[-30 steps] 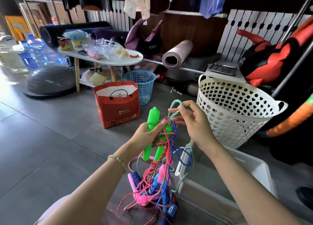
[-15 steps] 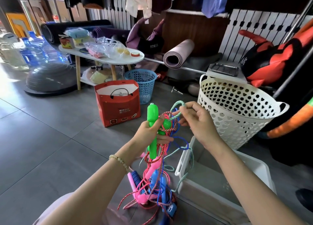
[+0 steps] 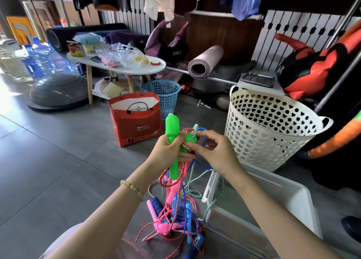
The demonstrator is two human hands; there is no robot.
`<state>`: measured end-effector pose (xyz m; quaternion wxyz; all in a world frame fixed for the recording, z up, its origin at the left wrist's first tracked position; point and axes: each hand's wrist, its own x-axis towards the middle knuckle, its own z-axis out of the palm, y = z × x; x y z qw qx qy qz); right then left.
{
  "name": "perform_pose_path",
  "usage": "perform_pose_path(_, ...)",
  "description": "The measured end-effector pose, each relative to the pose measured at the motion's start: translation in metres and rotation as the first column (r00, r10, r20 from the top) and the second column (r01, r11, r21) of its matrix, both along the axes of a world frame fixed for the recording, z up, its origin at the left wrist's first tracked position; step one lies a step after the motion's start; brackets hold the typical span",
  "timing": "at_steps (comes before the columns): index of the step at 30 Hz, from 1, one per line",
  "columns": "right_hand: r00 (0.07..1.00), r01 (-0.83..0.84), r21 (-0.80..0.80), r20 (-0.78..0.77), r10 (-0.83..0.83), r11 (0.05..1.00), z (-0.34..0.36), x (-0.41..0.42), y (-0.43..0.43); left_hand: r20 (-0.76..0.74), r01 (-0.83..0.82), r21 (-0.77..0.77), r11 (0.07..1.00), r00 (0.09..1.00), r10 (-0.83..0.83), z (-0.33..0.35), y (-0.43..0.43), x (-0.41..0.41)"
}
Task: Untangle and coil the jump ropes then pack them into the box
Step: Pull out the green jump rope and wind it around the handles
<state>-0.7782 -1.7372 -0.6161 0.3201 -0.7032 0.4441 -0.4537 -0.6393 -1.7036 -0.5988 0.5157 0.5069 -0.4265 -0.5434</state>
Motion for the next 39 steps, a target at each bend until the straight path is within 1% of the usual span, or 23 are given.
perform_pose_path(2,1.0,-0.009,-0.016,-0.021,0.008,1.0,-0.002,0.001,0.0,0.008,0.003,-0.01,1.0,1.0,-0.003,-0.001,-0.001,0.001)
perform_pose_path(5,0.997,-0.021,-0.117,-0.071,0.013,0.993,-0.004,0.004,0.002,-0.041,0.022,-0.02,1.0,0.999,-0.023,0.0,-0.003,0.001)
perform_pose_path(7,1.0,-0.002,-0.106,0.0,0.002,0.994,0.0,0.006,0.004,-0.067,0.025,-0.012,1.0,0.997,-0.026,-0.002,-0.005,0.002)
perform_pose_path(8,0.994,0.023,-0.052,0.108,-0.017,0.998,0.006,0.005,0.005,-0.039,0.009,0.005,1.0,0.999,-0.009,-0.005,-0.005,0.004)
perform_pose_path(9,0.97,0.043,0.01,0.239,-0.044,0.999,0.013,0.002,0.003,0.062,-0.026,0.016,1.0,0.998,0.025,-0.009,-0.008,0.01)
perform_pose_path(10,0.935,0.059,0.046,0.348,-0.071,0.997,0.021,-0.003,-0.001,0.25,-0.06,-0.001,0.998,0.967,0.058,-0.016,-0.012,0.018)
perform_pose_path(11,0.909,0.073,0.056,0.406,-0.09,0.996,0.029,-0.011,-0.005,0.48,-0.085,-0.033,0.996,0.873,0.09,-0.022,-0.015,0.03)
perform_pose_path(12,0.897,0.067,0.059,0.433,-0.086,0.996,0.037,-0.019,-0.008,0.66,-0.098,-0.06,0.993,0.743,0.113,-0.025,-0.017,0.04)
perform_pose_path(13,0.894,0.042,0.064,0.443,-0.066,0.997,0.044,-0.026,-0.009,0.726,-0.119,-0.076,0.99,0.674,0.137,-0.024,-0.018,0.047)
perform_pose_path(14,0.902,0.009,0.07,0.43,-0.038,0.998,0.05,-0.03,-0.009,0.714,-0.121,-0.103,0.987,0.682,0.158,-0.023,-0.02,0.051)
perform_pose_path(15,0.919,-0.015,0.07,0.394,-0.014,0.997,0.054,-0.032,-0.007,0.599,-0.136,-0.117,0.984,0.781,0.179,-0.017,-0.02,0.05)
perform_pose_path(16,0.935,-0.036,0.068,0.354,0.01,0.997,0.056,-0.032,-0.005,0.426,-0.152,-0.115,0.982,0.885,0.187,-0.012,-0.02,0.046)
perform_pose_path(17,0.945,-0.057,0.068,0.325,0.032,0.996,0.056,-0.032,-0.004,0.244,-0.131,-0.082,0.988,0.958,0.147,-0.004,-0.019,0.039)
perform_pose_path(18,0.95,-0.08,0.077,0.307,0.052,0.994,0.056,-0.031,-0.002,0.11,-0.079,-0.068,0.995,0.99,0.086,0.004,-0.016,0.031)
perform_pose_path(19,0.954,-0.107,0.097,0.289,0.075,0.99,0.056,-0.031,-0.002,0.05,-0.01,-0.051,0.999,0.999,0.012,0.008,-0.014,0.025)
perform_pose_path(22,0.968,-0.21,0.163,0.176,0.181,0.964,0.051,-0.024,0.001,0.022,0.198,0.038,0.979,0.98,-0.199,0.008,-0.006,0.014)
perform_pose_path(25,0.956,-0.253,0.192,0.201,0.214,0.948,0.04,-0.018,0.005,0.01,0.413,0.094,0.906,0.91,-0.415,0.006,0.003,0.006)
perform_pose_path(27,0.95,-0.257,0.211,0.236,0.206,0.943,0.037,-0.015,0.008,-0.036,0.441,0.087,0.893,0.898,-0.439,0.005,0.004,0.001)
perform_pose_path(31,0.963,-0.158,0.172,0.242,0.114,0.972,0.028,-0.013,0.007,-0.125,0.475,0.086,0.876,0.877,-0.463,0.008,0.007,-0.001)
perform_pose_path(33,0.95,-0.258,0.149,0.22,0.222,0.955,0.026,-0.014,0.008,-0.159,0.529,0.103,0.842,0.845,-0.511,0.007,0.008,-0.001)
perform_pose_path(35,0.925,-0.354,0.14,0.196,0.325,0.925,0.027,-0.014,0.01,-0.169,0.617,0.107,0.78,0.784,-0.597,0.004,0.008,0.0)
perform_pose_path(37,0.906,-0.382,0.16,0.259,0.334,0.91,0.029,-0.015,0.009,-0.125,0.649,0.103,0.753,0.76,-0.638,0.006,0.008,0.002)
perform_pose_path(39,0.871,-0.424,0.206,0.359,0.335,0.882,0.027,-0.015,0.007,-0.072,0.637,0.082,0.767,0.771,-0.633,0.01,0.007,0.007)
